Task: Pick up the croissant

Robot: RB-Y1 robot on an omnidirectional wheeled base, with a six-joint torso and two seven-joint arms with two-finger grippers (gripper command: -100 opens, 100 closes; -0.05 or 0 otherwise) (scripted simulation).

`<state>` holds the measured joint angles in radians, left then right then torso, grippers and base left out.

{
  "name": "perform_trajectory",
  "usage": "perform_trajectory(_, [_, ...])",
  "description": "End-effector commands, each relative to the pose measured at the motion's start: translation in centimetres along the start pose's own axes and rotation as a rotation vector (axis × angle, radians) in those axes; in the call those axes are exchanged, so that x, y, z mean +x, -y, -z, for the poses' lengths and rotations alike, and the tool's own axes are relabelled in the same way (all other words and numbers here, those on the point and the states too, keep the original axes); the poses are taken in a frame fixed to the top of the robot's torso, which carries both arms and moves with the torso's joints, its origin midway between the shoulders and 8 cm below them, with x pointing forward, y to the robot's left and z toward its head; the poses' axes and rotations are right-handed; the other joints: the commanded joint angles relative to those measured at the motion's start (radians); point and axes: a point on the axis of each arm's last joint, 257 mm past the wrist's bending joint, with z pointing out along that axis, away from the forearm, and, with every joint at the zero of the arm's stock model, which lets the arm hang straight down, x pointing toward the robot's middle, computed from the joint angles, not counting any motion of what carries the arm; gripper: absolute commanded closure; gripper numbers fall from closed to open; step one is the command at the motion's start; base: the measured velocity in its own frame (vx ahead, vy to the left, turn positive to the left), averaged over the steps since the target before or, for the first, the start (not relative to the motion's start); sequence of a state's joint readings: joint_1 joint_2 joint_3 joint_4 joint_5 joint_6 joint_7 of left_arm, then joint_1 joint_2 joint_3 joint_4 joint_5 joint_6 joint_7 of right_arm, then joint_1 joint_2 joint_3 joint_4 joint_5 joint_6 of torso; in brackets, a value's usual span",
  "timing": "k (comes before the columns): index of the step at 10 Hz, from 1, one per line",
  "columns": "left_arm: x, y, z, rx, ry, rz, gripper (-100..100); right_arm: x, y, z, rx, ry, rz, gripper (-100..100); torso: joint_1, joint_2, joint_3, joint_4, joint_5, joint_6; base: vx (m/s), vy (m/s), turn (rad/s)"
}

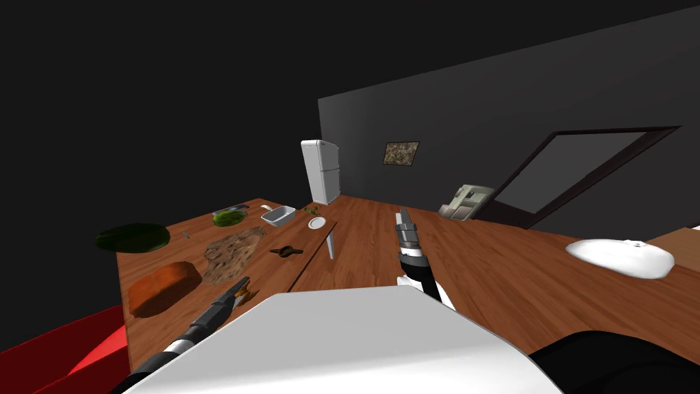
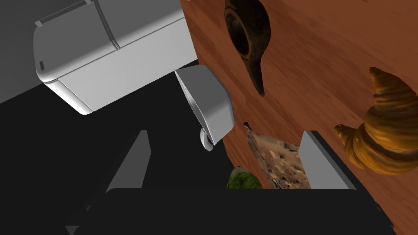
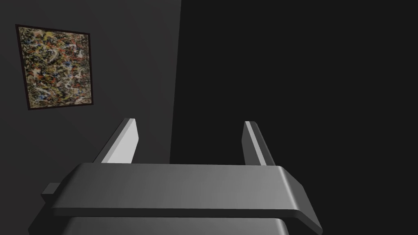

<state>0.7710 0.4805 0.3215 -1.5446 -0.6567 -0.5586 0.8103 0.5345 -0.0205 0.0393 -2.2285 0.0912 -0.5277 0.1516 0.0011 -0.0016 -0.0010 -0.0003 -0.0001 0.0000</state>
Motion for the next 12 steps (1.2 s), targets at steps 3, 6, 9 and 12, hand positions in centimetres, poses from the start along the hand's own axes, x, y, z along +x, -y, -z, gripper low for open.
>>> perform_trajectory(3, [-0.9, -6.4, 3.1, -0.158, -0.017, 0.032, -100, 0.0, 0.0, 0.0, 0.000, 0.000, 0.000, 0, 0.000, 0.000, 0.000, 0.000, 0.000, 0.000, 0.042, 0.016, -0.109])
perform_trajectory(6, [-1.2, -8.8, 4.6, -0.221, -0.020, 0.054, -100, 0.0, 0.0, 0.0, 0.000, 0.000, 0.000, 0, 0.000, -0.001, 0.000, 0.000, 0.000, 0.000, 0.036, 0.018, -0.069])
perform_trajectory(9, [-1.4, -10.8, 6.1, -0.276, -0.024, 0.069, -100, 0.0, 0.0, 0.0, 0.000, 0.000, 0.000, 0, -0.001, 0.000, 0.000, 0.000, 0.000, 0.000, 0.027, 0.010, -0.050])
perform_trajectory(12, [-1.7, -14.2, 9.0, -0.378, -0.032, 0.099, -100, 0.0, 0.0, 0.0, 0.000, 0.000, 0.000, 0, -0.001, 0.000, 0.000, 0.000, 0.000, 0.000, 0.030, 0.016, -0.085])
